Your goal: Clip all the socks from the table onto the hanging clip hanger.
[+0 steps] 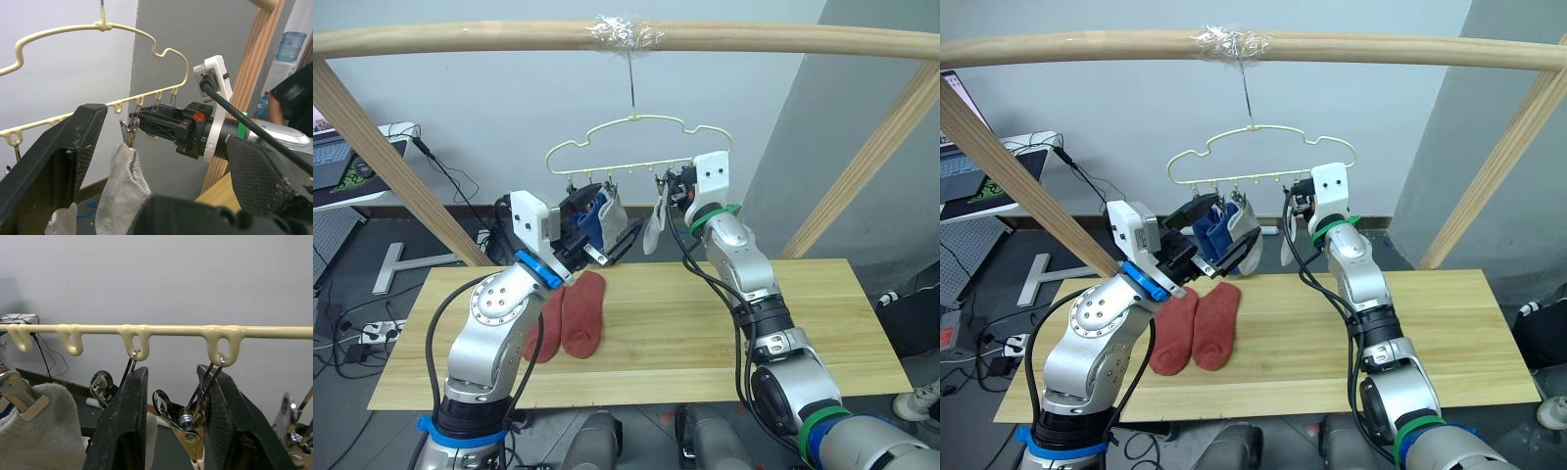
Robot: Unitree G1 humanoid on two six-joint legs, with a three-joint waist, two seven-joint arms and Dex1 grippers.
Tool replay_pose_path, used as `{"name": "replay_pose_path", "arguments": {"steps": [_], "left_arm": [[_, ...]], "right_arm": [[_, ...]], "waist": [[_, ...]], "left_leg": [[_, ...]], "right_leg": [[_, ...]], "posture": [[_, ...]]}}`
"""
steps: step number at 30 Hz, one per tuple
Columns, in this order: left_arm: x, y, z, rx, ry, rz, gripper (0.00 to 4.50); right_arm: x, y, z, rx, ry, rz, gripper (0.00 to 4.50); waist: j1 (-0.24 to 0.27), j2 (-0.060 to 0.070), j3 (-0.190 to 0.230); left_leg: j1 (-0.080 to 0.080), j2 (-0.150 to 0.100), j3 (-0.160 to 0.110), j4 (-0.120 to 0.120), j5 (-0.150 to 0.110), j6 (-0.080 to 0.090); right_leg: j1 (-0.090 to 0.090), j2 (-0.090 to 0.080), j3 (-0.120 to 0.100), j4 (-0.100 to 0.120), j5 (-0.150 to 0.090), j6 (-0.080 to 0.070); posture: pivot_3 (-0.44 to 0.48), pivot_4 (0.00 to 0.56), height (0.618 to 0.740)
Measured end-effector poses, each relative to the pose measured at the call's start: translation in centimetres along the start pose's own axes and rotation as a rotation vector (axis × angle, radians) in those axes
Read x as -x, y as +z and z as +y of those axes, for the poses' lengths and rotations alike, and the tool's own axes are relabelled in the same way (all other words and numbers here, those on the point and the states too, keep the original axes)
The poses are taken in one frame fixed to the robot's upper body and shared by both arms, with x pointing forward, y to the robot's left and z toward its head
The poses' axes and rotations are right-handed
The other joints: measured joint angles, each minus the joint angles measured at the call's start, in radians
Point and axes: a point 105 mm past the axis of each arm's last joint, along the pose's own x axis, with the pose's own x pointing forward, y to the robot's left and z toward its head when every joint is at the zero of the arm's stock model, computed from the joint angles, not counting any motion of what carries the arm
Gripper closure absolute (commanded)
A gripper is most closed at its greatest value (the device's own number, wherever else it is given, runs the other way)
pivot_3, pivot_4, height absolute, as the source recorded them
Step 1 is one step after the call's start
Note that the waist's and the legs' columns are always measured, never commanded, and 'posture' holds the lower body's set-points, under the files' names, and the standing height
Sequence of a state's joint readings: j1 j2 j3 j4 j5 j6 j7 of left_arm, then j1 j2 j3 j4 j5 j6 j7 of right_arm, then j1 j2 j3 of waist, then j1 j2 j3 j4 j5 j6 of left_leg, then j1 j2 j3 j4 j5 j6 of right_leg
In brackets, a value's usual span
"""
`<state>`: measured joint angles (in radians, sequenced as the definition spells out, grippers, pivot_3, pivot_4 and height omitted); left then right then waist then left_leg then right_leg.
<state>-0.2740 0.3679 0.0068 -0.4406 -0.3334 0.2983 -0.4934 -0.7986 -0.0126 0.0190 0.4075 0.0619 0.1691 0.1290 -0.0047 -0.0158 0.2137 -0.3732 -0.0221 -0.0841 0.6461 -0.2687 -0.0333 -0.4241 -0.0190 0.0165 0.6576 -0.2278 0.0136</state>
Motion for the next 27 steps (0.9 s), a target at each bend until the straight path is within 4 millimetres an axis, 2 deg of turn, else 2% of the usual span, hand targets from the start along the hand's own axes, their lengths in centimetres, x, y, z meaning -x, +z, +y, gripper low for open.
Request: {"name": "replay_pose_path", "arguments": {"steps": [2,9,13,15,19,21,23,27], "left_arm": [[0.0,0.0,0.0,0.0,0.0,0.0,0.0],[0.0,0.0,0.0,0.001,0.0,0.001,0.0],[0.4,-0.8,0.0,0.024,0.026,0.022,0.0],[1.3,-3.0,-0.1,0.074,0.084,0.09,0.0],[3.9,-11.2,0.0,0.137,0.192,0.364,0.0],[5.0,-14.1,0.3,0.14,0.244,0.462,0.0],[5.3,-15.8,0.5,0.134,0.271,0.513,0.0],[5.2,-17.5,1.3,0.102,0.304,0.557,0.0]], "right_arm": [[0.0,0.0,0.0,0.0,0.0,0.0,2.87],[0.0,0.0,-0.2,-0.005,0.001,-0.002,4.41],[0.1,0.0,-0.5,-0.002,0.006,-0.002,4.48],[0.2,0.0,-0.7,0.005,0.018,0.004,4.48],[0.5,0.2,-1.1,0.001,0.053,0.022,4.48],[0.6,0.4,-1.1,-0.003,0.06,0.024,4.48],[0.7,0.4,-1.2,0.0,0.06,0.036,4.48],[1.1,0.1,-1.4,0.006,0.068,0.057,4.48]], "waist": [[0.0,0.0,0.0],[0.0,0.0,0.0],[0.0,0.0,0.0],[-0.001,0.0,0.0],[0.001,0.0,0.0],[0.002,0.0,0.0],[0.002,0.0,0.0],[0.004,0.0,0.0]], "left_leg": [[0.0,0.0,0.0,0.0,0.0,0.0],[0.0,0.0,0.0,0.0,0.0,0.0],[0.0,0.0,0.001,0.0,0.0,0.0],[0.001,0.0,0.001,-0.001,0.0,0.0],[0.0,0.0,0.0,0.0,0.0,0.0],[0.0,0.0,0.0,0.0,0.0,0.0],[0.0,0.0,0.0,0.0,0.0,0.0],[0.0,0.0,0.0,0.0,0.0,0.0]], "right_leg": [[0.0,0.0,0.0,0.0,0.0,0.0],[0.0,0.0,0.0,0.0,0.0,0.0],[0.0,0.0,0.0,0.0,0.0,0.0],[0.0,0.0,0.001,0.0,0.0,0.0],[0.0,0.0,0.0,0.0,0.0,0.0],[0.0,0.0,-0.001,0.0,0.0,0.0],[0.0,0.0,-0.001,0.0,0.0,0.0],[0.0,0.0,-0.001,0.0,0.0,0.0]], "posture": [[0.103,0.187,0.74],[0.102,0.183,0.74],[0.089,0.18,0.74],[0.076,0.18,0.74],[0.079,0.18,0.74],[0.079,0.18,0.74],[0.09,0.186,0.74],[0.09,0.189,0.74]]}}
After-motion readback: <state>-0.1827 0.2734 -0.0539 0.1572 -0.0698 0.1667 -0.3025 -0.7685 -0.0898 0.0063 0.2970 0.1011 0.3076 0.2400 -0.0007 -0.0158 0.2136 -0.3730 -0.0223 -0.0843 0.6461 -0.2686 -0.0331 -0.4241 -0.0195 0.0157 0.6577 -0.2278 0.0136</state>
